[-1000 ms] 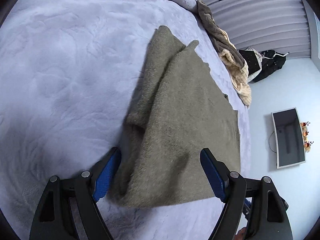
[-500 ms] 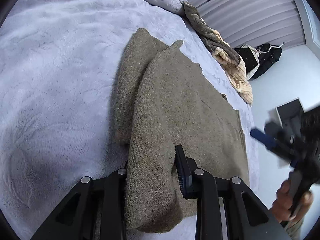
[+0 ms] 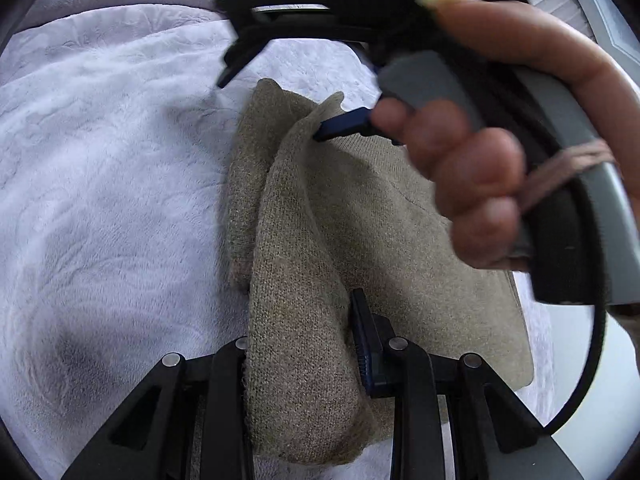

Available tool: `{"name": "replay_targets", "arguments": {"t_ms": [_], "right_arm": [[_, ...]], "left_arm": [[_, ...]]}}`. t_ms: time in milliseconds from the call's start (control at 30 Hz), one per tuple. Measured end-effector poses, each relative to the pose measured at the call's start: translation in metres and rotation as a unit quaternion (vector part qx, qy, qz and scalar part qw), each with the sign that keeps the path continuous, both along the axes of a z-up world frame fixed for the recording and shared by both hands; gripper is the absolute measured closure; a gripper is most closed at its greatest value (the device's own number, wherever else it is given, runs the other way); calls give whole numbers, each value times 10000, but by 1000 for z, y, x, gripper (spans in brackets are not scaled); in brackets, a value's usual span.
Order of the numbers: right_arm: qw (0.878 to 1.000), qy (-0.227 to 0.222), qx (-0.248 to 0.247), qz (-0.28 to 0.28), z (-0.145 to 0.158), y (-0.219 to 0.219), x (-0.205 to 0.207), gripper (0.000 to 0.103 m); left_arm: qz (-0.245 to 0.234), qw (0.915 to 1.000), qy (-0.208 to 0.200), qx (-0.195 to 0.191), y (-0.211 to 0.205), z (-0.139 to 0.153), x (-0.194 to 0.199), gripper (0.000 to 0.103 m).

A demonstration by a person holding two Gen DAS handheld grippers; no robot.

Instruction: Fold small clothes

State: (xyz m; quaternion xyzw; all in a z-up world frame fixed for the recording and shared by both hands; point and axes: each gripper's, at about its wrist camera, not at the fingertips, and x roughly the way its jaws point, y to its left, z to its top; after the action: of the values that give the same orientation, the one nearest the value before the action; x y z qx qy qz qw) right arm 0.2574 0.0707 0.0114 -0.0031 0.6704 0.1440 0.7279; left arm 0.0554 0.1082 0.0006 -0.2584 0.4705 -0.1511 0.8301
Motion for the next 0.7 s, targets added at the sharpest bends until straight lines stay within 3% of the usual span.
{"name": "replay_targets", "arguments": {"t_ms": [33,67,100,200,367,700], "right_arm": [[9994,-68,-250,219,-4,10,-1,13],[9973,-182,-534,462,-7,19,-4,20],[9939,-307,-848,635,-9,25,-7,42],[9924,-440,-935,675,-2,15,-11,81],[9956,-671,-118,636,26,-20,-23,83],[9882,-950,1113,460,77,-78,-32,83]], "left_arm": [[0,10000,1,31,-1,1,0,73],[-4,10000,1,65,-1,2,-2,73],[3,9999,7,114,-3,4,-1,73],[-26,9999,42,161,-6,10,-1,75],[-139,9981,-9,607,-21,28,-5,77],[-314,9937,-151,1067,-47,65,-9,79]]}}
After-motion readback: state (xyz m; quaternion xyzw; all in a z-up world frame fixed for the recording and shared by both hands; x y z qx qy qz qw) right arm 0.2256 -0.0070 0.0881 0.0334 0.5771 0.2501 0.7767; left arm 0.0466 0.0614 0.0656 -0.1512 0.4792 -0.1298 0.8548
